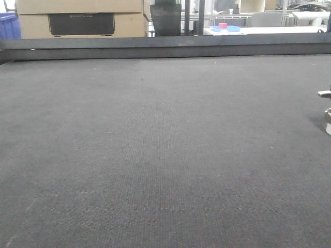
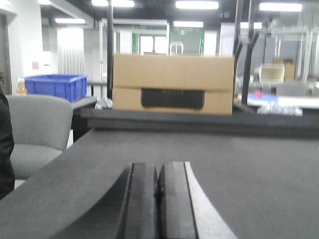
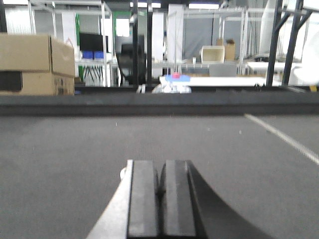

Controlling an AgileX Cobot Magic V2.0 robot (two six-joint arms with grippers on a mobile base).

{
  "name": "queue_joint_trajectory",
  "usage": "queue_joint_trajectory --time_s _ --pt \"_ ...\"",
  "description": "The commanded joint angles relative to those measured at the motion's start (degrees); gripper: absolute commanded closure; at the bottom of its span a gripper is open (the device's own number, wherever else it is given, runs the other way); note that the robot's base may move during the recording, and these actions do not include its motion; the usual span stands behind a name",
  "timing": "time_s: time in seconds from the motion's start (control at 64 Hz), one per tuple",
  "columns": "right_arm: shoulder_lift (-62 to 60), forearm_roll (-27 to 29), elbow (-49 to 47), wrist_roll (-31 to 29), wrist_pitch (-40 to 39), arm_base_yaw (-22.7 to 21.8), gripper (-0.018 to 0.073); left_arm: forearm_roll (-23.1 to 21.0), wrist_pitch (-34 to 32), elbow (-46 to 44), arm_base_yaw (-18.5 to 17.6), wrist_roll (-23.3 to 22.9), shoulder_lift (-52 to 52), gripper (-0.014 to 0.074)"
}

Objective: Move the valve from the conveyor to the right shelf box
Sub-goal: 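Lower the right gripper over the white valve on the conveyor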

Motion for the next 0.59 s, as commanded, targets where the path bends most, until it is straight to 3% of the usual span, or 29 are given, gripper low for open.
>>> queue_joint_trajectory --time_s 0.0,0.156,0.25,0.328,0.469,0.578 --pt "-0.1 0.5 -2.0 0.0 -1.4 -0.1 0.0715 -1.1 -1.0 -1.9 0.1 -0.5 -0.3 0.0708" --pt "-0.1 0.5 -14.3 0.0 10.6 -0.1 0.0697 -0.2 10.3 -13.8 0.1 -0.5 1.7 0.0706" --pt "3.1 0.5 -22.7 0.0 15.9 -0.1 0.0539 2.1 20.8 -22.4 0.1 -0.5 6.9 0.064" --pt "7.5 0.5 -27.3 0.0 17.4 -0.1 0.0343 3.4 26.1 -28.2 0.1 -0.5 12.4 0.0502" --pt "17.5 0.5 -32.6 0.0 17.5 -0.1 -0.0006 3.0 28.1 -34.4 0.1 -0.5 21.6 0.0181" --pt "25.4 -1.5 -35.0 0.0 17.8 -0.1 -0.0001 3.0 28.5 -37.4 -0.8 -0.5 27.2 0.0007"
